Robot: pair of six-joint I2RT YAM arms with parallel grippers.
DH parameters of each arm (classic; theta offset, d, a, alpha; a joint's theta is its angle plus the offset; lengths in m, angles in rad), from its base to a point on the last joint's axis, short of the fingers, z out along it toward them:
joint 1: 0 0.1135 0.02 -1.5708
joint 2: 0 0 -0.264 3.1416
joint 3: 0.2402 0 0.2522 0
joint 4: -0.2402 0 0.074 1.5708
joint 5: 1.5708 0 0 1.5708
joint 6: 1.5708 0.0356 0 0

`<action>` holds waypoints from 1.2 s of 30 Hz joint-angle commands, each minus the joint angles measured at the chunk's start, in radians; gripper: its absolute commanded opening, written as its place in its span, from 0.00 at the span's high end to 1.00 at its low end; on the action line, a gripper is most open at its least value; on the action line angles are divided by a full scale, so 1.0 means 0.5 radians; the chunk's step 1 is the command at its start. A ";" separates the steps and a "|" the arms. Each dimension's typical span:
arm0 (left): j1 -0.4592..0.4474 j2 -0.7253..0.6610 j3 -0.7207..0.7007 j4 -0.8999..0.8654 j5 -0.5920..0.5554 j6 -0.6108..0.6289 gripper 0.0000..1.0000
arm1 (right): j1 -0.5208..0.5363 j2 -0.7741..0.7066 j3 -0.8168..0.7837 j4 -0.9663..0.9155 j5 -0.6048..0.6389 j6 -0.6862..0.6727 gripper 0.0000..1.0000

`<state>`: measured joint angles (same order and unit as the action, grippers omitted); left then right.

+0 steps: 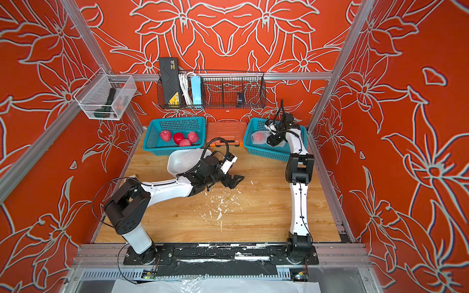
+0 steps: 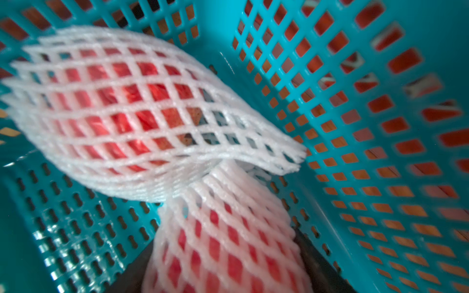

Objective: Remove foam nets from apples
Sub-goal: Pick up the apple from the basket.

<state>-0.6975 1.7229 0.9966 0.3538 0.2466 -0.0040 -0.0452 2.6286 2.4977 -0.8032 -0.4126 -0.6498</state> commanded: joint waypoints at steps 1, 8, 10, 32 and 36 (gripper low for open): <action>0.016 0.012 0.035 0.013 0.013 -0.004 0.04 | 0.001 -0.181 -0.102 0.062 -0.007 -0.044 0.45; 0.026 -0.005 0.041 0.001 0.002 -0.002 0.04 | -0.015 -0.320 -0.234 0.114 -0.053 -0.013 0.46; 0.029 -0.015 0.041 0.001 -0.005 -0.001 0.04 | -0.020 -0.352 -0.237 0.078 -0.046 -0.014 0.47; 0.048 -0.311 -0.305 0.344 -0.051 -0.161 0.04 | -0.014 -1.268 -1.021 0.233 -1.034 0.434 0.52; 0.048 -0.478 -0.562 0.598 -0.123 -0.184 0.03 | 0.156 -1.642 -1.574 0.622 -1.047 0.589 0.52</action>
<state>-0.6796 1.5414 0.7795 0.5236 0.2180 -0.0769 -0.0311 1.9060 1.8458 -0.6323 -0.8528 -0.4351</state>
